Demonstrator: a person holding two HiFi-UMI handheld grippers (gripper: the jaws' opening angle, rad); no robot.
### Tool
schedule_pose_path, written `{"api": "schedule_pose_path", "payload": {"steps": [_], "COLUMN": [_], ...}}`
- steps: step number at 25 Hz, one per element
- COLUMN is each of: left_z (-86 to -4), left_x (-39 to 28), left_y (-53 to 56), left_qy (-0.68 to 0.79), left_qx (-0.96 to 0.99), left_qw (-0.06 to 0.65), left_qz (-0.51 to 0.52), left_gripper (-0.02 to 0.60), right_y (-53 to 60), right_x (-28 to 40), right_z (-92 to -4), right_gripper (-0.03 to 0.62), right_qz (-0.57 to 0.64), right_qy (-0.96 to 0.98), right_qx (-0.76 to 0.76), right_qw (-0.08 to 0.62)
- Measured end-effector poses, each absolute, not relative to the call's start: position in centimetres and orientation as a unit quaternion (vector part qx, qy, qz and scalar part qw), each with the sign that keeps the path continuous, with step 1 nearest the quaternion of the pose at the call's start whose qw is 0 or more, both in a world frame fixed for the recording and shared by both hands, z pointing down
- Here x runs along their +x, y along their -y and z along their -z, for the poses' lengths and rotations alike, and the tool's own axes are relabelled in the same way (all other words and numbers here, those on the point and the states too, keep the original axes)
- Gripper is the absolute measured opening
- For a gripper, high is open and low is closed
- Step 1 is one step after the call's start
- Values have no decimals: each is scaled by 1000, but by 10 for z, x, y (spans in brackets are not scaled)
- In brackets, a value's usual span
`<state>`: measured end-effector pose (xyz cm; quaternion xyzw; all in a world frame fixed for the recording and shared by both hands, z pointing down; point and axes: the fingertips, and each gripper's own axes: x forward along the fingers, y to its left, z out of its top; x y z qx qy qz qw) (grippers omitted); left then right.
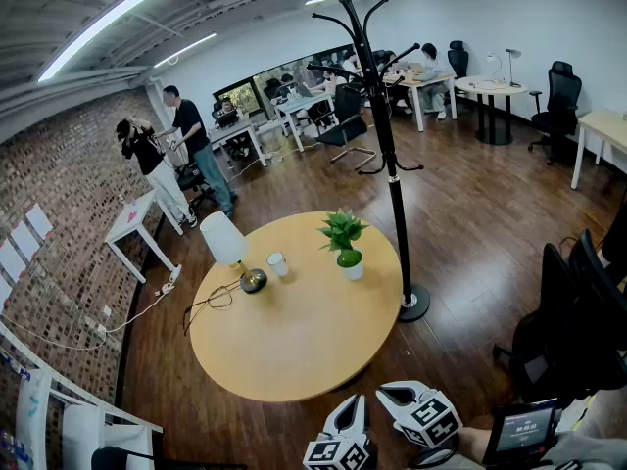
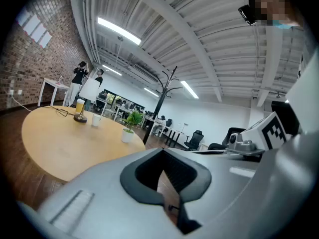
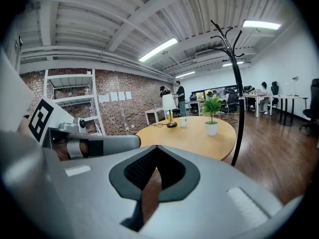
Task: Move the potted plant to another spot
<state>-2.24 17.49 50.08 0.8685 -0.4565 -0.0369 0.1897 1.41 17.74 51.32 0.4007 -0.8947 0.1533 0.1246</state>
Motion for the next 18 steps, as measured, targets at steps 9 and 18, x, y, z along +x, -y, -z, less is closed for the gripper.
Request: {"api": "schedule_pose_path", "payload": {"steps": [9,18], "left_z": [-501,-510], "left_x": [10,50], "left_y": [-21,111], "left_qy": [478,504], "left_qx": [856,836], "left_qw": [193,218], "left_qz": [36,21], "left_gripper": [0,0], "right_y": [-20,116], "right_x": [52,91], "right_z": [-511,-522], "right_gripper": [8,7], "right_qz": [-146,-153], "right_qy": [900,905], "right_qx": [392,374], "right_qw": [123,131]}}
